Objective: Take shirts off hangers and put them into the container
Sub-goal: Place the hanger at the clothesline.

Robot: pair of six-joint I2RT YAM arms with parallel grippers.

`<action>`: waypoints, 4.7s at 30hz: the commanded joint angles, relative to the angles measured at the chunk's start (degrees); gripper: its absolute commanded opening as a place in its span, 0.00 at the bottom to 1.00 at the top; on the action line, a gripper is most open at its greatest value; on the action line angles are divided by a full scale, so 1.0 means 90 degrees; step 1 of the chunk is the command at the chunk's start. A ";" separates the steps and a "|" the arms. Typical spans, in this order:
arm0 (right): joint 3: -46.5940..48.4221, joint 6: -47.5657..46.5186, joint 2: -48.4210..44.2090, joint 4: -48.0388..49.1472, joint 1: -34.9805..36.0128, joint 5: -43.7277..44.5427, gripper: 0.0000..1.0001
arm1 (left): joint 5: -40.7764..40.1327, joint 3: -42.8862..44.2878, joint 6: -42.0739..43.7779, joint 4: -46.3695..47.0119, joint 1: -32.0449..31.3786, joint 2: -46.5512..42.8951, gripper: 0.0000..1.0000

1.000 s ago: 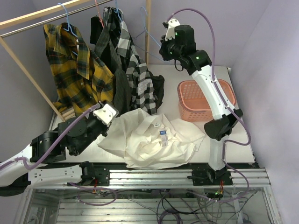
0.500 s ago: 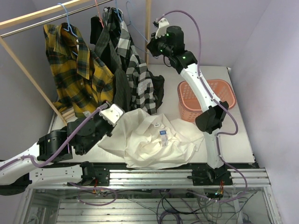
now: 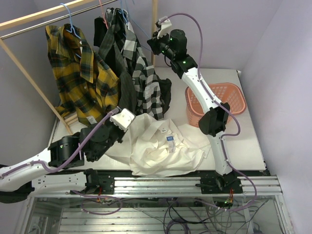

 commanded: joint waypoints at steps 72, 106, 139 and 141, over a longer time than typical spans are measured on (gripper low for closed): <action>-0.3860 -0.0836 -0.3361 0.1951 -0.0416 0.0871 0.70 | 0.0071 0.0303 -0.0279 0.0431 0.0014 0.0202 0.46; -1.0721 0.3258 -0.8321 -0.1854 0.1799 0.1002 1.00 | -0.2187 -0.1104 -0.1052 0.0092 0.0014 -0.2118 0.33; -0.9494 0.3974 -0.4060 0.1098 0.4391 0.2003 1.00 | -0.2182 -0.1693 -0.1010 0.0501 0.0014 -0.2147 0.29; -0.9165 0.4068 -0.3746 0.0870 0.4560 0.2401 1.00 | -0.2134 -0.1684 -0.1069 0.0475 0.0014 -0.2181 0.29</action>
